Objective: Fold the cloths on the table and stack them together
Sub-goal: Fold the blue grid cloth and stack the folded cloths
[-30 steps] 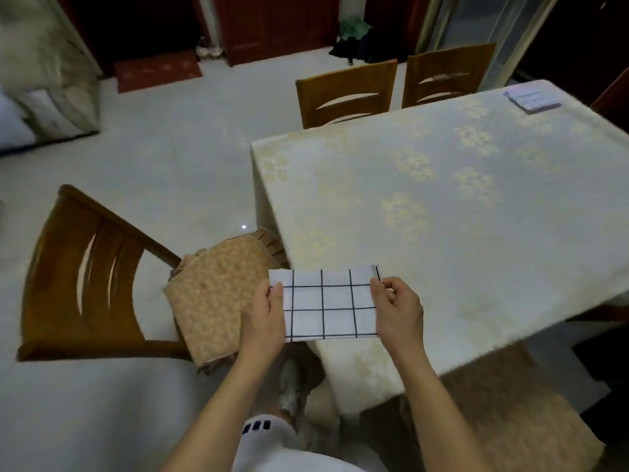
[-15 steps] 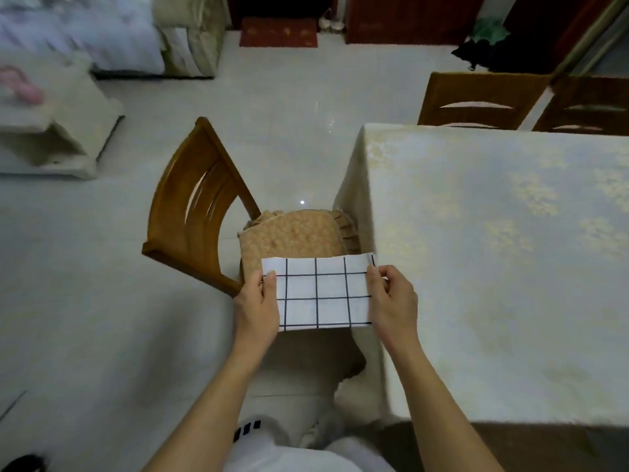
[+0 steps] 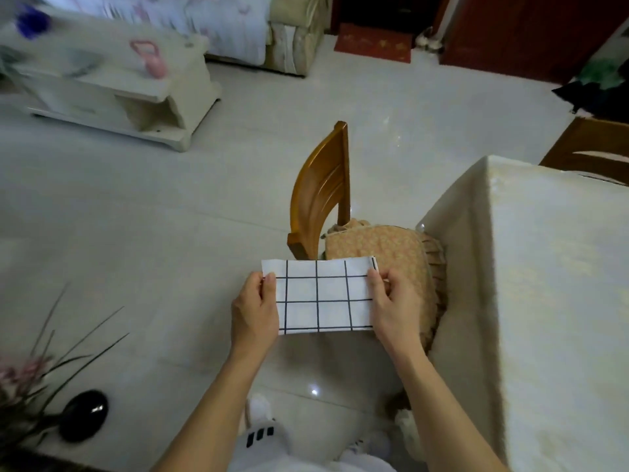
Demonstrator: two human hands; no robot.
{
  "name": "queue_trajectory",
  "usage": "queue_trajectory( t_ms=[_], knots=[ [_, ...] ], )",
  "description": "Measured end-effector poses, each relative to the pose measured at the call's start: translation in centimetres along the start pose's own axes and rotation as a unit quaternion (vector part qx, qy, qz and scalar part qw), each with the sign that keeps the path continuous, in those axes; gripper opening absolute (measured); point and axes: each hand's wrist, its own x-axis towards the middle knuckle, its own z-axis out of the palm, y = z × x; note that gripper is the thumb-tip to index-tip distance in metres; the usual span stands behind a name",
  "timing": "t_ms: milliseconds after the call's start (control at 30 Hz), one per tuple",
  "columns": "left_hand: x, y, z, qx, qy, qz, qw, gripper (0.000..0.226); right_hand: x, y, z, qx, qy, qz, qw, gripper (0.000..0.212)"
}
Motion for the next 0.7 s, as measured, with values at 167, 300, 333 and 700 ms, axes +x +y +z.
queue_trajectory(
  t_ms=[167,300,333,700],
  knots=[
    [4.9,-4.3,-6.5,0.002,0.037,0.0,0.999,0.039,0.1,-3.9,8.0,0.021,-0.036,0.006,0.999,0.021],
    [7.4,-6.2,-10.4,-0.006,0.062,-0.003,0.998,0.041,0.1,-6.7,12.4,0.006,-0.036,-0.021,0.999,0.025],
    [7.9,-6.6,-11.2,-0.005,0.066,-0.003,0.998,0.041,0.1,-7.3,13.2,0.004,-0.039,-0.029,0.999,0.025],
    [14.4,-9.3,-16.9,0.012,0.108,-0.018,0.994,0.036,4.0,-12.1,21.6,-0.016,-0.072,-0.065,0.995,0.021]
  ],
)
